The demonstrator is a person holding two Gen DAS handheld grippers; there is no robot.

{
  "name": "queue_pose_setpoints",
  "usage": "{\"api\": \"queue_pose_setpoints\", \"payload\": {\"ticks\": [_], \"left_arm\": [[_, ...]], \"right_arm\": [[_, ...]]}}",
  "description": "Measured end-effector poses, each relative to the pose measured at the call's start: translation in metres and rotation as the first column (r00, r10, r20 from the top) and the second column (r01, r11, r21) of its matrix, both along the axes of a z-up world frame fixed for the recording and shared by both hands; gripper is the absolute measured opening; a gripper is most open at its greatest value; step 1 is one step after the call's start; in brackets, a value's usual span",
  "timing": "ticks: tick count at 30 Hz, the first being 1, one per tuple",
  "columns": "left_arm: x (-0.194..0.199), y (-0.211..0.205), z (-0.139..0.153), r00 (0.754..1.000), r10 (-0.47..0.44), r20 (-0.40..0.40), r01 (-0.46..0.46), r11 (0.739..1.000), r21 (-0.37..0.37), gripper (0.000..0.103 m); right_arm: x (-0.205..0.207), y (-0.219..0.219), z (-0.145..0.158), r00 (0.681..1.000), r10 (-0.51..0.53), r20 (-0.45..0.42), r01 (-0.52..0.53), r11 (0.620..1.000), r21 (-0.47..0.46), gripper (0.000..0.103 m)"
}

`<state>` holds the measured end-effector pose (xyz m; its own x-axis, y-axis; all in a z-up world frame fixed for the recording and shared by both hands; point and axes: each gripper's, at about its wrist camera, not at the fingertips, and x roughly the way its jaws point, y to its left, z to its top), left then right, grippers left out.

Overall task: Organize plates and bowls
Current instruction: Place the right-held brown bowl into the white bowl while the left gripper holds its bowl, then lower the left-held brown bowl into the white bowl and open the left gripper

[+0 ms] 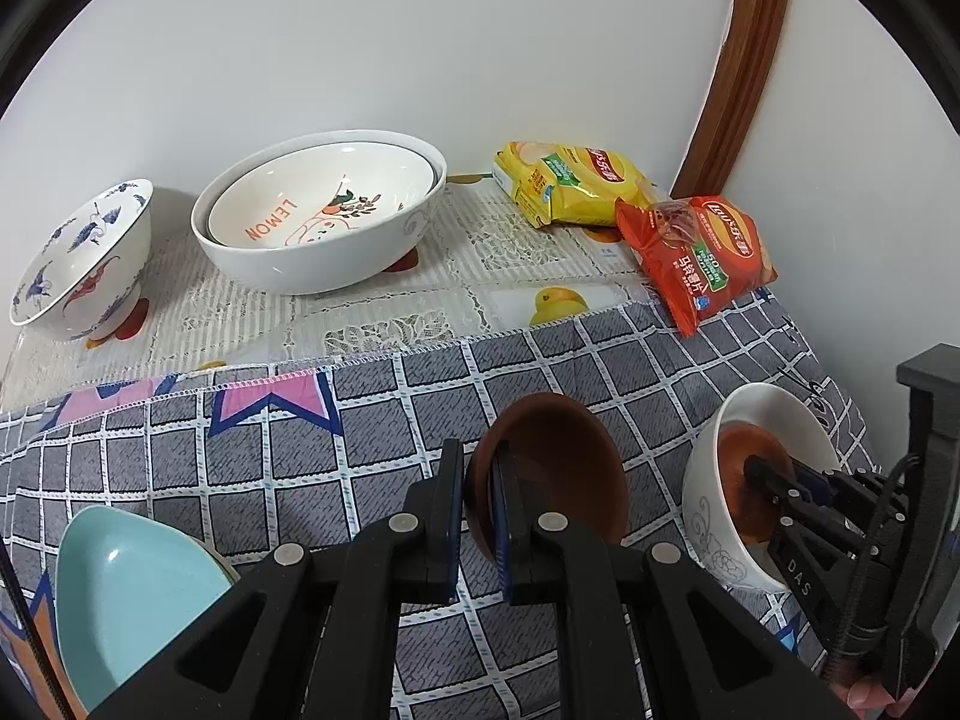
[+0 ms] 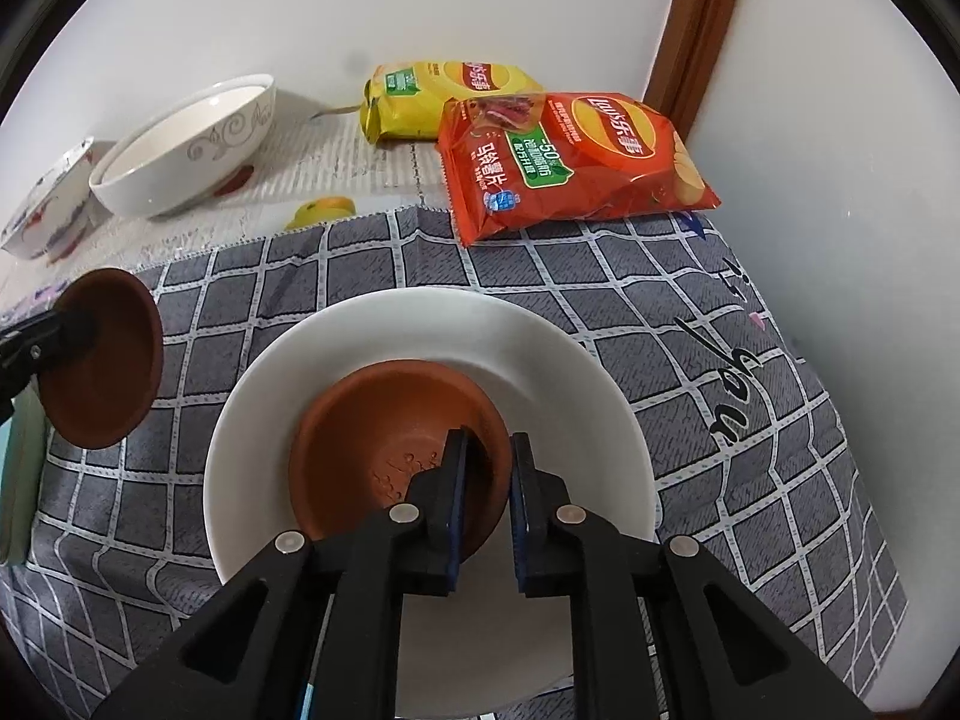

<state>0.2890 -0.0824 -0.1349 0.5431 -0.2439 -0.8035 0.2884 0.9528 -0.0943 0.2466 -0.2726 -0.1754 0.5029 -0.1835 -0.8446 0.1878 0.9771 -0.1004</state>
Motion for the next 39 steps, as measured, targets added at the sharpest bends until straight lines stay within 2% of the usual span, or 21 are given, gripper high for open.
{"api": "queue_pose_setpoints", "payload": {"ticks": [7,14,16,22,32,39], "left_arm": [[-0.001,0.003,0.004,1.000,0.001,0.003,-0.001,1.000,-0.009,0.009],[-0.007,0.004,0.008,1.000,-0.009,0.003,0.009,1.000,-0.009,0.009],[-0.009,0.002,0.011,1.000,-0.010,0.004,0.010,1.000,-0.011,0.009],[-0.019,-0.008,0.022,1.000,-0.022,0.015,0.022,1.000,-0.012,0.009],[-0.040,-0.040,0.045,0.997,-0.075,0.027,0.076,0.996,-0.040,0.009],[-0.047,-0.072,0.045,0.994,-0.109,0.006,0.109,0.992,-0.069,0.009]], "right_arm": [[0.005,0.004,-0.002,0.999,0.007,-0.043,-0.010,0.998,-0.056,0.018],[0.005,0.002,-0.002,0.999,0.010,-0.046,-0.012,0.999,-0.050,0.018],[0.003,0.002,0.000,0.999,0.011,-0.040,-0.013,0.999,-0.032,0.021],[-0.013,-0.004,0.019,1.000,0.009,0.012,-0.010,1.000,0.026,0.022],[-0.065,-0.035,0.063,0.991,-0.030,0.131,0.019,0.996,0.086,0.025],[-0.094,-0.065,0.078,0.982,-0.071,0.173,0.058,0.995,0.076,0.028]]}}
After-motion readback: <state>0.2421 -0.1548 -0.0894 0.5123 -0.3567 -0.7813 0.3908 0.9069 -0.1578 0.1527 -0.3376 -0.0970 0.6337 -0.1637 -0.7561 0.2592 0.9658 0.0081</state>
